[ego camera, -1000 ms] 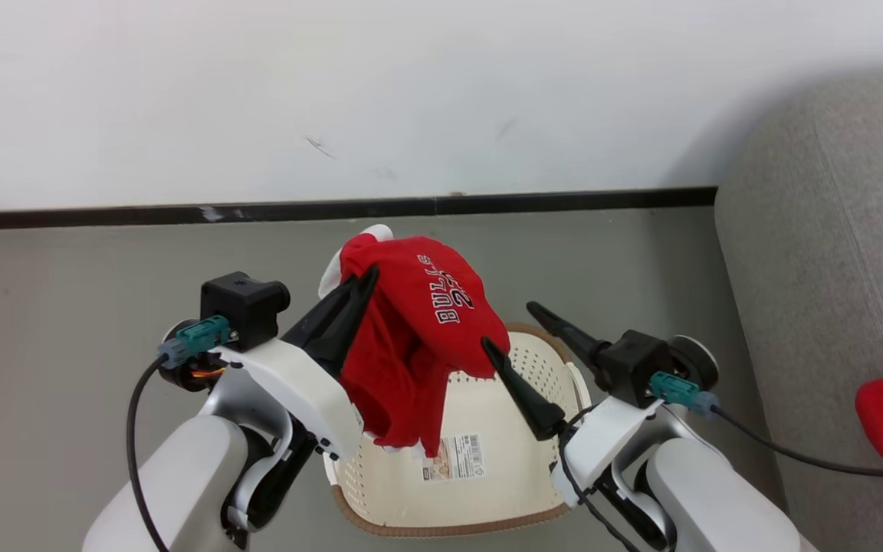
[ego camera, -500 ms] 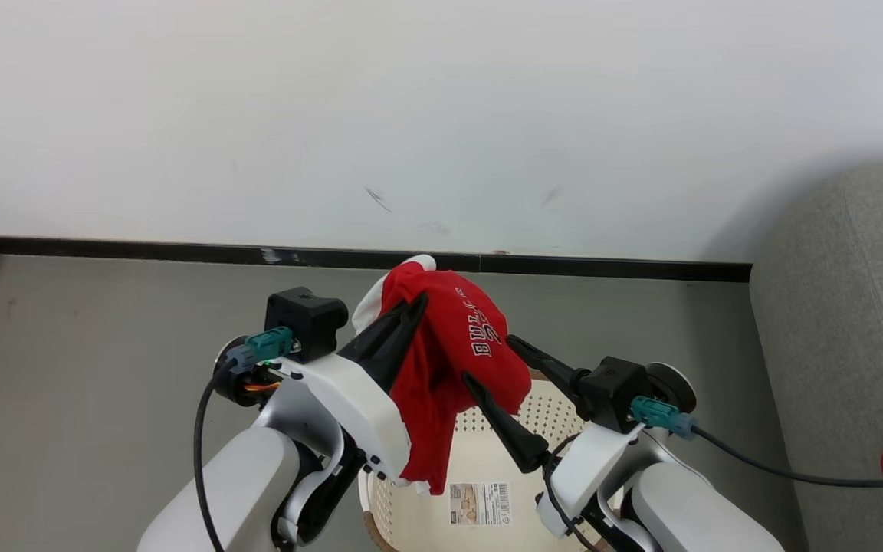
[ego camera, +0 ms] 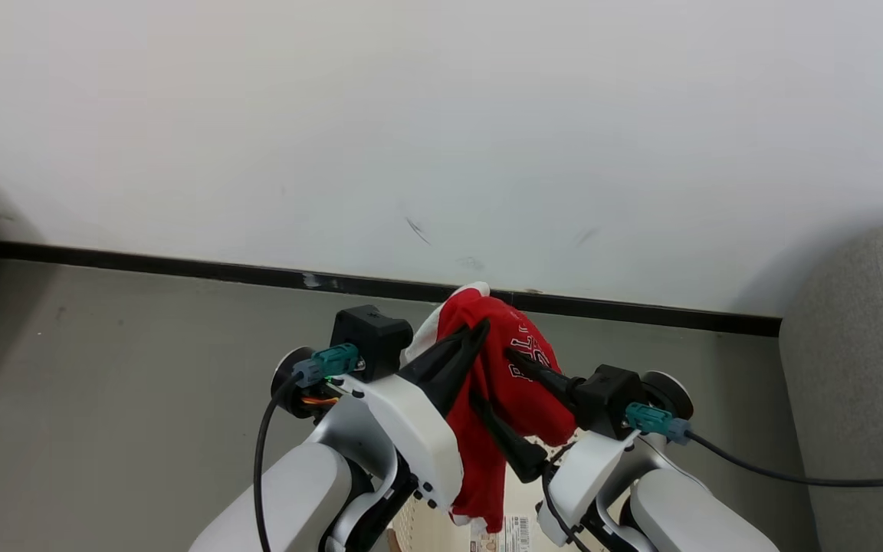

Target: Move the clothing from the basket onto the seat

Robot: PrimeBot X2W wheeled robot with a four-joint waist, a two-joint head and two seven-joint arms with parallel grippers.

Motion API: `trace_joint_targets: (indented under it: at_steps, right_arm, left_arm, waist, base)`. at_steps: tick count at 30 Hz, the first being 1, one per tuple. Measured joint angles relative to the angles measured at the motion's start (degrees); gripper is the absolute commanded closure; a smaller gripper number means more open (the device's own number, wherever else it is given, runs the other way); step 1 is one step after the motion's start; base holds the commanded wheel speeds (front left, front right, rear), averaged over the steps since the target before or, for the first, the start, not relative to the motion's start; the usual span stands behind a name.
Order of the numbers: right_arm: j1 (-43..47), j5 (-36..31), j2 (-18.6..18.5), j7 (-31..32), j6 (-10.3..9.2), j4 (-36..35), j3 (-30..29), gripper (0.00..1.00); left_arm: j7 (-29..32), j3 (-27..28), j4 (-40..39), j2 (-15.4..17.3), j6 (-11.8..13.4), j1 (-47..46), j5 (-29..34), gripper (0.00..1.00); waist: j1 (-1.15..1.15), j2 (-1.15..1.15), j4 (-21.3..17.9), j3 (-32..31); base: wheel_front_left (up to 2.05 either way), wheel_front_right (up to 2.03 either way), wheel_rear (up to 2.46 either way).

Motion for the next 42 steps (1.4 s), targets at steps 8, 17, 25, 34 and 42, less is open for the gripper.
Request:
trace_joint_targets:
  at_steps: [8,17,25,34,42]
  right_arm:
    - [0.0,-1.0,0.0,0.0,0.00,0.4,-1.7,0.00]
    - [1.5,-2.3,0.0,0.0,0.00,0.9,-3.2,1.00]
    - [2.7,-0.6,0.1,-0.3,0.00,1.1,-4.0,1.00]
    - [3.6,-0.8,0.1,-0.3,0.00,0.9,-6.9,1.00]
    - [3.6,-3.0,0.1,-0.3,0.00,0.4,-11.1,1.00]
  left_arm:
    - [1.3,-1.6,-0.9,-0.4,0.0,0.0,0.0,1.00]
    - [2.7,-2.7,-1.5,-0.7,0.0,0.0,-0.6,1.00]
    - [3.3,-3.1,-2.4,-0.8,1.1,0.4,-0.6,0.74]
    - [2.8,-1.9,-3.2,-0.3,2.1,0.8,-0.6,0.00]
    - [1.6,-1.7,-3.6,0.9,2.3,2.8,-0.5,0.00]
  waist:
    - [0.00,0.00,1.5,-1.4]
    - [0.00,0.00,2.6,-2.7]
    - [0.00,0.00,3.0,-3.1]
    - [0.00,0.00,2.5,-2.7]
    - [0.00,0.00,1.1,-2.6]
  base:
    - [0.00,0.00,0.00]
    - [0.00,0.00,0.00]
    - [0.00,0.00,0.00]
    - [0.00,0.00,0.00]
    - [0.00,0.00,0.00]
